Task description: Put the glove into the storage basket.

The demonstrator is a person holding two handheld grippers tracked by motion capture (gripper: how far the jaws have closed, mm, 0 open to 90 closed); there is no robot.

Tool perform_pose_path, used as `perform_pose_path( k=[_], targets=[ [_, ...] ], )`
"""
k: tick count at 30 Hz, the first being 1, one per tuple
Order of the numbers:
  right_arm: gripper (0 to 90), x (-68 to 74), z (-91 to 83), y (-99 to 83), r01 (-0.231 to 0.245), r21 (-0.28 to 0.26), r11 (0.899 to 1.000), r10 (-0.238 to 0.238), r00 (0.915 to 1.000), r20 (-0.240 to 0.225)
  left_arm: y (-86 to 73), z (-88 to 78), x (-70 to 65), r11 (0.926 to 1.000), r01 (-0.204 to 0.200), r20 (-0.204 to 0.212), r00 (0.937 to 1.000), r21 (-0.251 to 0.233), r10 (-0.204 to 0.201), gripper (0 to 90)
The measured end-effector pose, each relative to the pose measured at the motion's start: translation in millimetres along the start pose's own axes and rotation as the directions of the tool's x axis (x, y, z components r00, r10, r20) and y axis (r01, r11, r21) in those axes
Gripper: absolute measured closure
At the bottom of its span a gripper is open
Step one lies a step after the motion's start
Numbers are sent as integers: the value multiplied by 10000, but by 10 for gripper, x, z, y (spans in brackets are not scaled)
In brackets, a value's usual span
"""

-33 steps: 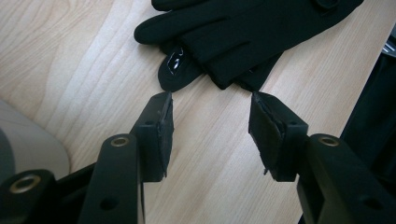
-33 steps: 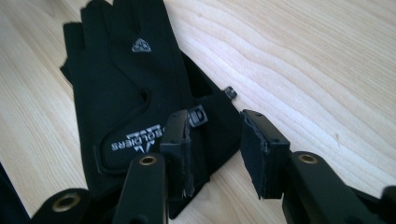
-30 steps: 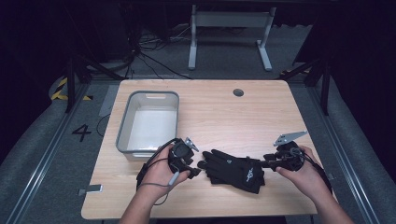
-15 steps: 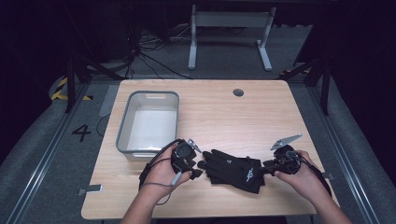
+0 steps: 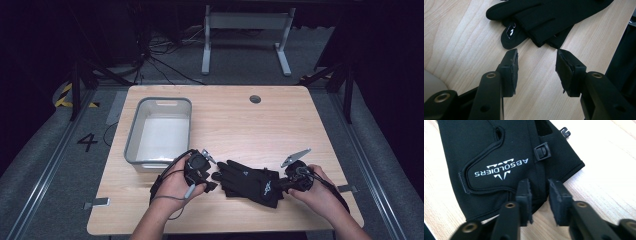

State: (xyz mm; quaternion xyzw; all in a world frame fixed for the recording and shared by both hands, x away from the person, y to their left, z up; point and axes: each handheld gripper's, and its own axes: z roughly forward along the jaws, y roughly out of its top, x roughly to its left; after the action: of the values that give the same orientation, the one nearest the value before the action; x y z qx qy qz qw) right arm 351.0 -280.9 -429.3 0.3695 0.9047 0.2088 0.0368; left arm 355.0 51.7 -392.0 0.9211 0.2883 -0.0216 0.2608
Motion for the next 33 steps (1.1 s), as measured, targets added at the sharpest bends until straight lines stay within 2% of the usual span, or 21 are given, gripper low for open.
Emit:
perform_pose_path(
  k=[6,11,17,21,23,33],
  targets=[
    [838,58,-12,23,267,138,9995,-272,9989,379,7,56,15,9999,98,-104,9999,92,-97,531],
    [843,66,-9,29,301,181,9994,-308,9986,431,42,142,-17,9999,-61,-196,9998,146,64,532],
    [842,59,-9,24,249,141,9996,-254,9989,389,74,294,-51,9976,-423,-153,9990,546,432,535],
    [841,57,-10,16,243,85,9997,-246,9990,377,103,382,-75,9955,-630,92,9980,709,625,552],
    [841,55,-11,13,232,66,9997,-234,9991,357,111,432,-77,9940,-704,57,9975,840,702,555],
    [839,59,-10,11,250,46,9997,-251,9989,388,156,527,-126,9913,-1055,-161,9941,793,1071,597]
  ],
)
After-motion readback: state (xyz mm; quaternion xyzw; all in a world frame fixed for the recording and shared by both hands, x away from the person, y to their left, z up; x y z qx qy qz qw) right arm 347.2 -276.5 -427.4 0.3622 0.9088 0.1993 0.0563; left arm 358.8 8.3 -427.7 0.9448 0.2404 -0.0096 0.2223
